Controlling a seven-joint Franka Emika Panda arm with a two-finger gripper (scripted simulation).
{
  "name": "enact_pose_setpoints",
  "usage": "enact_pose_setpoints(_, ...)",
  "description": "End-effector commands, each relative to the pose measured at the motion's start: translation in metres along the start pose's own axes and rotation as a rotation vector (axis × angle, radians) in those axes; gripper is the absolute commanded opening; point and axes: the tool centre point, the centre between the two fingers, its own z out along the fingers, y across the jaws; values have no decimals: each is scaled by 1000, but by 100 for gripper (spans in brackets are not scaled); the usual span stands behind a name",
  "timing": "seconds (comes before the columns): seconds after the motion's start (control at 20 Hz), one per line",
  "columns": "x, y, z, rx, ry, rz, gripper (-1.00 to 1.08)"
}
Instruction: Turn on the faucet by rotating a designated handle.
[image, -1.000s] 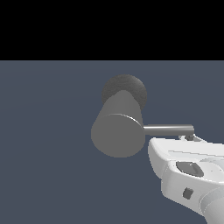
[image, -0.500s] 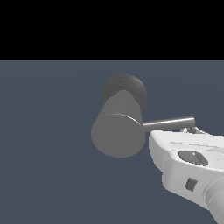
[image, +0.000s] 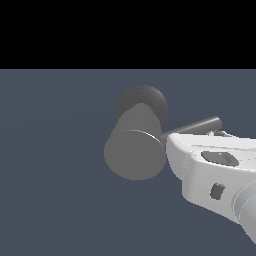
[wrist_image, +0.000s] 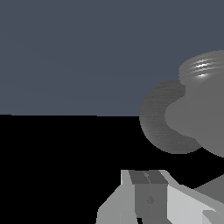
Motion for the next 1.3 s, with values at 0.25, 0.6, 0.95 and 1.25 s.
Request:
enact_pose_setpoints(0.25,-11,7,0,-1,-2,0,-100)
enact_pose_setpoints(0.6,-33,23,0,-8,-17,-1,-100)
enact_pose_setpoints(0.95,-54,39,-1,-14,-31,-1,-100)
enact_pose_setpoints(1.25,-72,52,-2,-19,-43,-1,-100)
